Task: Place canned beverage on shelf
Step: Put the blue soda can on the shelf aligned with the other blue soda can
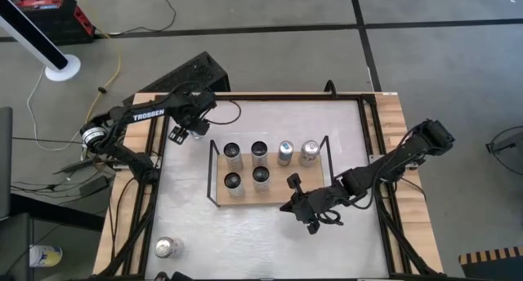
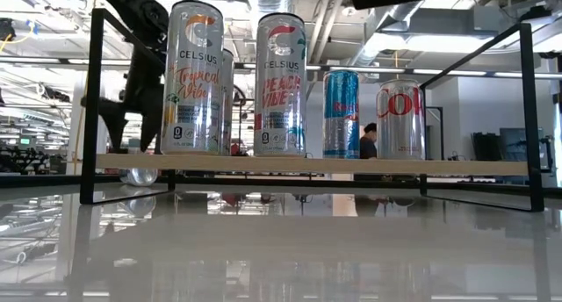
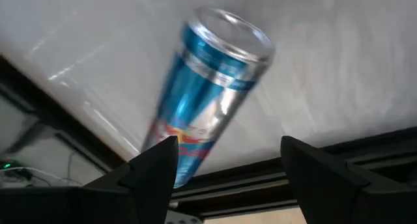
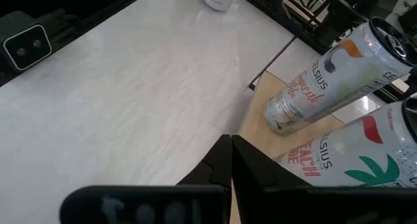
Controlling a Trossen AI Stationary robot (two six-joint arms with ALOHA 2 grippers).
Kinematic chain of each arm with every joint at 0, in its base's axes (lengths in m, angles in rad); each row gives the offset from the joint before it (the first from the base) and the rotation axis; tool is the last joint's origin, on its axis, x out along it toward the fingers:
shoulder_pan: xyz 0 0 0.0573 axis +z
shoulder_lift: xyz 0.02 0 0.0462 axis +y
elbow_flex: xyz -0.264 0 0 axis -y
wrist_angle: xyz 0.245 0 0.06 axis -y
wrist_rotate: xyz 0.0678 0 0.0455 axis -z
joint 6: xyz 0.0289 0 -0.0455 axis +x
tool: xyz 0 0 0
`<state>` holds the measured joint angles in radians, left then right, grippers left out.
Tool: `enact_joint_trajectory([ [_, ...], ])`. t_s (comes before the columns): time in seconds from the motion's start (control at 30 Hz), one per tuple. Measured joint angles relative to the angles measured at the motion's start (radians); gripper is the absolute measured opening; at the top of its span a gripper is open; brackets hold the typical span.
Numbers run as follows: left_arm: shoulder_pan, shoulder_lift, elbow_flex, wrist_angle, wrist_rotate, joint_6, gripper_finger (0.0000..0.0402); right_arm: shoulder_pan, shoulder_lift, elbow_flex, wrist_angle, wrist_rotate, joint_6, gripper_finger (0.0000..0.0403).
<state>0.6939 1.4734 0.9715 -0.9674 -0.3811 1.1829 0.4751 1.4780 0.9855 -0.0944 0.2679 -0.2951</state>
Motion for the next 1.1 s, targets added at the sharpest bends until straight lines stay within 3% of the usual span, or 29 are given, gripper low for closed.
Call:
enact_joint_trajectory([
  [0.27,0.03,0.0,-0.058,0.156,-0.011,0.038,0.0256,0.0,0.0,0.0,0.0,-0.006,-0.002,0.0027],
  [0.67,0.032,0.058,-0.084,0.167,0.008,0.056,0.0254,-0.035,0.0,0.0,-0.001,-0.036,-0.01,0.0028],
  [0.9,0.022,0.179,-0.081,0.169,-0.11,0.005,0.0253,-0.047,0.0,0.0,0.0,-0.062,-0.013,0.0028],
  [1.1,0.024,0.159,-0.084,0.16,-0.097,0.011,0.0215,-0.047,0.0,0.0,-0.001,-0.062,-0.019,0.0029],
])
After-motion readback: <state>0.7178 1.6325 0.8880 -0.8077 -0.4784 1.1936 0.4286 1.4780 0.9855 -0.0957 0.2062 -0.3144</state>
